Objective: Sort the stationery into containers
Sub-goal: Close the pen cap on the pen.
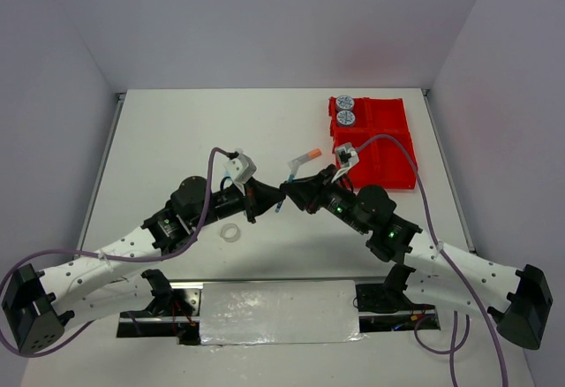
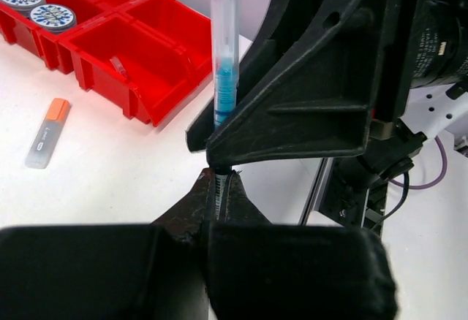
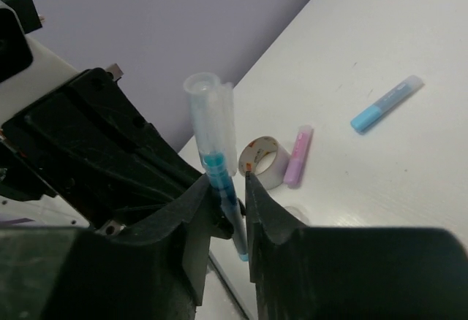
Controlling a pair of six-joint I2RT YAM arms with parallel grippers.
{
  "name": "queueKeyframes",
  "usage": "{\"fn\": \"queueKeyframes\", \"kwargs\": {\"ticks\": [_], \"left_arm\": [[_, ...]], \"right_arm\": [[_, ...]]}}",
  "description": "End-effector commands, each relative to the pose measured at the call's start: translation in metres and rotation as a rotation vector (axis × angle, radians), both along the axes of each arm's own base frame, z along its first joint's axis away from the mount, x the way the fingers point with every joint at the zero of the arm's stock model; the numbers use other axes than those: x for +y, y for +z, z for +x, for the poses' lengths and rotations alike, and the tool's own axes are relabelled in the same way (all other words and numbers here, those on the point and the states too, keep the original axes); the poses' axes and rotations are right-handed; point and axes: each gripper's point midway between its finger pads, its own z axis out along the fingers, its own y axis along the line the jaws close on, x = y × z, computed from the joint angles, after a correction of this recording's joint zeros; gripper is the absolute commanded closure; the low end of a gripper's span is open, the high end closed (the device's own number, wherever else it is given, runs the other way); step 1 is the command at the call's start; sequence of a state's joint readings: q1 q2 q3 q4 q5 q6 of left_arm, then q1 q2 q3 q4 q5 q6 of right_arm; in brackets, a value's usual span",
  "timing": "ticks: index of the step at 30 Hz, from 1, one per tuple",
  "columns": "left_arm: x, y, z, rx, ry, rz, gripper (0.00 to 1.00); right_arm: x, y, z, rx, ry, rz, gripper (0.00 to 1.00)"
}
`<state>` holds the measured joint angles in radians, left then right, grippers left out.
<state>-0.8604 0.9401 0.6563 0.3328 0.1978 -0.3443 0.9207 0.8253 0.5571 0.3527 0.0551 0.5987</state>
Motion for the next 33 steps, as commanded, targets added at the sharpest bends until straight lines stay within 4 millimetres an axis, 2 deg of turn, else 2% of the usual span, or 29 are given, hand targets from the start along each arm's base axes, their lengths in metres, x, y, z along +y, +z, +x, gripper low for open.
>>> {"fn": "queueKeyframes", "kwargs": {"ticks": [1, 3, 4, 6, 7, 10, 13, 15, 16, 19, 23, 25, 26, 27, 30, 33], "left_arm": [[-0.008, 0.041, -0.008, -0.081, -0.056, -0.097, 1.00], [-0.009, 0.038, -0.009, -0.077, -0.063, -0.091, 1.00], [-0.009, 0.037, -0.009, -0.076, -0.063, -0.087, 1.00], [-0.011, 0.036, -0.011, -0.077, -0.081, -0.081, 0.87], [-0.011, 0.036, -0.012, -0.080, -0.090, -0.077, 0.72], [-0.015, 0.035, -0.014, -0.084, -0.113, -0.066, 0.57], [-0.021, 0.029, -0.012, -0.075, -0.130, -0.047, 0.54], [-0.025, 0.026, -0.010, -0.063, -0.139, -0.033, 0.57], [-0.026, 0.024, -0.011, -0.058, -0.143, -0.029, 0.72], [-0.028, 0.022, -0.010, -0.051, -0.146, -0.026, 0.96], [-0.026, 0.025, -0.011, -0.063, -0.143, -0.030, 1.00], [-0.024, 0.028, -0.012, -0.074, -0.142, -0.039, 1.00], [-0.021, 0.031, -0.014, -0.081, -0.139, -0.049, 1.00], [-0.019, 0.033, -0.014, -0.087, -0.131, -0.055, 1.00], [-0.011, 0.041, -0.016, -0.112, -0.108, -0.077, 1.00], [-0.008, 0.045, -0.019, -0.125, -0.113, -0.086, 1.00]], "right_arm": [[0.002, 0.034, 0.002, -0.077, -0.008, 0.065, 0.72], [0.002, 0.037, 0.002, -0.085, -0.012, 0.068, 0.81], [0.002, 0.036, 0.003, -0.084, -0.013, 0.067, 0.91], [0.003, 0.038, 0.003, -0.085, -0.010, 0.068, 0.96], [0.003, 0.039, 0.003, -0.086, -0.009, 0.069, 0.97], [0.004, 0.039, 0.000, -0.085, 0.002, 0.068, 0.98], [0.006, 0.042, -0.004, -0.096, 0.022, 0.071, 0.98], [0.006, 0.044, -0.007, -0.104, 0.025, 0.065, 0.98], [0.006, 0.044, -0.007, -0.105, 0.023, 0.064, 0.98], [0.005, 0.043, -0.007, -0.105, 0.018, 0.055, 0.98], [0.005, 0.046, -0.009, -0.111, 0.026, 0.061, 0.97], [0.006, 0.049, -0.012, -0.124, 0.041, 0.057, 0.86], [0.005, 0.049, -0.012, -0.140, 0.044, 0.045, 0.74], [0.004, 0.052, -0.014, -0.152, 0.050, 0.043, 0.50], [0.003, 0.051, -0.018, -0.187, 0.066, 0.014, 0.26], [0.001, 0.051, -0.019, -0.203, 0.063, -0.005, 0.21]]}}
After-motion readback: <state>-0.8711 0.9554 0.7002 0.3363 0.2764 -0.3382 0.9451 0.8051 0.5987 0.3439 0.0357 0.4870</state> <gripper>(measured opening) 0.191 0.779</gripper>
